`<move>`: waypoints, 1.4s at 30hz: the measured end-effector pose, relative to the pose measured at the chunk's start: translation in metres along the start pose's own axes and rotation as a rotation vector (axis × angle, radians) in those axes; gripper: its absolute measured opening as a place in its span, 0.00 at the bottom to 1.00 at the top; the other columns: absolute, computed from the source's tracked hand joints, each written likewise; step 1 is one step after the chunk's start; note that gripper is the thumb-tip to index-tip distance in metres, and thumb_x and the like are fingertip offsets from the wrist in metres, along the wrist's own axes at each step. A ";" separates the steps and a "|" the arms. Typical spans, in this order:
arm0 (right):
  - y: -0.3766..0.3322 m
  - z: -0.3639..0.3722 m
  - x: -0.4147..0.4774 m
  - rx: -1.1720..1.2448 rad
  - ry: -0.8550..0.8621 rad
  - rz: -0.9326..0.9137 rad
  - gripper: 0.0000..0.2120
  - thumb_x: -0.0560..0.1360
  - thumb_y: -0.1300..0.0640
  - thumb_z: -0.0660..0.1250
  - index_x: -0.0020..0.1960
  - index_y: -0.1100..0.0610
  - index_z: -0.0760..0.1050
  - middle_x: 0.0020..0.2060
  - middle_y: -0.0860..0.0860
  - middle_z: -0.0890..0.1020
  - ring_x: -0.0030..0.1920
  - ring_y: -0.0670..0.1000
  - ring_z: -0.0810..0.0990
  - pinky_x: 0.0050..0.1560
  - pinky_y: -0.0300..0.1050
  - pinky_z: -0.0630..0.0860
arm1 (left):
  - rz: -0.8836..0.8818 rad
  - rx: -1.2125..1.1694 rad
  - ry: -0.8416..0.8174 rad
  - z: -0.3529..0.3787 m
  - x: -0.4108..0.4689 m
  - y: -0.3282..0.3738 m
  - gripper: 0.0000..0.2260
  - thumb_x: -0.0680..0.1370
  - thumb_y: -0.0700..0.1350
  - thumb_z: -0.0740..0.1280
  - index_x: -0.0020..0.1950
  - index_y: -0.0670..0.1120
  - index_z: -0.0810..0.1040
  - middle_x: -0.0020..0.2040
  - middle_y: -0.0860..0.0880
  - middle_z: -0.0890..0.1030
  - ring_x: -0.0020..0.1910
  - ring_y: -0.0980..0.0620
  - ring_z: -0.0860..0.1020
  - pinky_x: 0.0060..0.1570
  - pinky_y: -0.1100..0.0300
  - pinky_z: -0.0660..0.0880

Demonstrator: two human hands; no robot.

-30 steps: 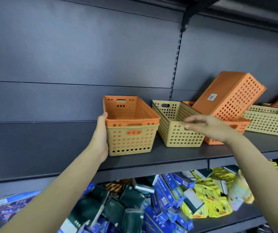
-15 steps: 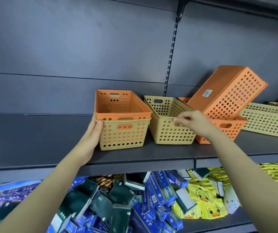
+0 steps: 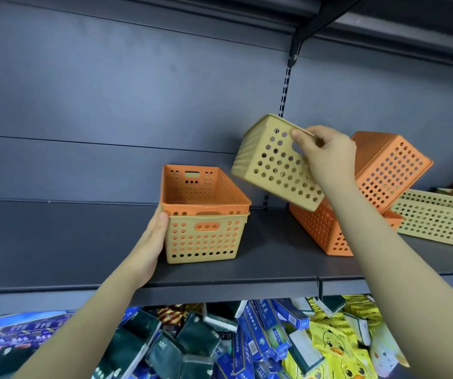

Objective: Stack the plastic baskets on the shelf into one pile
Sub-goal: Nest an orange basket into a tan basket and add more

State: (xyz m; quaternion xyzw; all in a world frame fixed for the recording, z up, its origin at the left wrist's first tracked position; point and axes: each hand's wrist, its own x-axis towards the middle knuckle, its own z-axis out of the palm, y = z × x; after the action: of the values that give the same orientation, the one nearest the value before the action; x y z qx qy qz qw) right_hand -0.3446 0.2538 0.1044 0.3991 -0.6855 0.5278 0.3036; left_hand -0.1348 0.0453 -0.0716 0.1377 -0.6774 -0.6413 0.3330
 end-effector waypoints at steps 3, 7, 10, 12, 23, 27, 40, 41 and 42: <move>-0.023 0.009 0.008 0.026 -0.007 -0.067 0.11 0.72 0.39 0.65 0.38 0.45 0.78 0.31 0.42 0.79 0.40 0.46 0.78 0.55 0.62 0.73 | 0.010 -0.004 -0.019 -0.001 0.000 0.001 0.42 0.61 0.81 0.57 0.72 0.65 0.66 0.62 0.63 0.80 0.60 0.66 0.76 0.62 0.57 0.69; -0.054 0.034 0.010 0.079 -0.054 -0.170 0.11 0.72 0.40 0.66 0.40 0.46 0.80 0.34 0.41 0.80 0.44 0.47 0.79 0.55 0.63 0.73 | 0.059 0.011 -0.040 0.000 -0.001 0.003 0.33 0.72 0.74 0.54 0.75 0.63 0.63 0.68 0.60 0.76 0.66 0.62 0.74 0.66 0.54 0.67; -0.071 0.059 0.001 0.104 -0.110 -0.259 0.13 0.72 0.41 0.67 0.41 0.49 0.83 0.35 0.41 0.80 0.44 0.46 0.79 0.55 0.62 0.72 | 0.093 0.032 -0.041 0.000 -0.001 0.004 0.30 0.76 0.69 0.54 0.77 0.63 0.58 0.70 0.60 0.74 0.67 0.62 0.72 0.66 0.54 0.67; -0.074 0.075 -0.009 0.071 -0.148 -0.328 0.13 0.73 0.42 0.67 0.42 0.51 0.83 0.36 0.41 0.80 0.44 0.46 0.78 0.57 0.57 0.71 | 0.106 0.029 -0.039 -0.001 -0.001 0.004 0.30 0.76 0.68 0.55 0.77 0.65 0.56 0.70 0.61 0.74 0.67 0.63 0.72 0.66 0.56 0.67; -0.067 0.109 -0.026 0.007 -0.136 -0.342 0.13 0.72 0.43 0.69 0.45 0.52 0.84 0.39 0.45 0.84 0.46 0.47 0.78 0.53 0.45 0.61 | 0.103 0.029 -0.064 -0.004 0.000 0.002 0.30 0.76 0.68 0.55 0.78 0.64 0.54 0.72 0.62 0.71 0.69 0.64 0.70 0.68 0.59 0.65; -0.063 0.123 -0.043 -0.024 -0.171 -0.349 0.17 0.70 0.40 0.67 0.46 0.52 0.85 0.38 0.45 0.84 0.43 0.48 0.77 0.53 0.52 0.66 | 0.085 0.012 -0.064 -0.005 -0.002 0.004 0.28 0.78 0.66 0.54 0.78 0.65 0.54 0.72 0.63 0.71 0.68 0.66 0.70 0.65 0.62 0.66; -0.016 0.079 -0.080 -0.146 -0.544 -0.119 0.28 0.74 0.32 0.46 0.59 0.39 0.79 0.58 0.34 0.75 0.69 0.46 0.64 0.67 0.51 0.50 | -0.087 0.050 0.033 -0.010 0.001 0.005 0.29 0.78 0.66 0.47 0.71 0.53 0.69 0.69 0.57 0.72 0.65 0.51 0.73 0.71 0.50 0.61; -0.018 0.079 -0.080 -0.184 -0.516 -0.113 0.26 0.74 0.33 0.48 0.58 0.40 0.80 0.59 0.35 0.75 0.68 0.47 0.64 0.64 0.49 0.50 | -0.062 0.105 0.065 -0.016 0.005 0.007 0.24 0.81 0.62 0.50 0.70 0.51 0.72 0.67 0.54 0.74 0.63 0.52 0.75 0.71 0.49 0.64; -0.021 0.080 -0.080 -0.204 -0.491 -0.110 0.25 0.74 0.33 0.49 0.57 0.40 0.80 0.59 0.36 0.76 0.68 0.47 0.64 0.63 0.49 0.51 | -0.002 0.178 0.116 -0.023 0.011 0.009 0.20 0.83 0.57 0.54 0.68 0.50 0.73 0.67 0.53 0.74 0.62 0.53 0.75 0.70 0.48 0.66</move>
State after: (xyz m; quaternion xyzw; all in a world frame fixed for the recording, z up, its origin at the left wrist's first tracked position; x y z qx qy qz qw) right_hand -0.2861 0.1920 0.0263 0.5190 -0.7656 0.3262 0.1953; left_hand -0.1261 0.0225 -0.0607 0.2043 -0.7112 -0.5699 0.3571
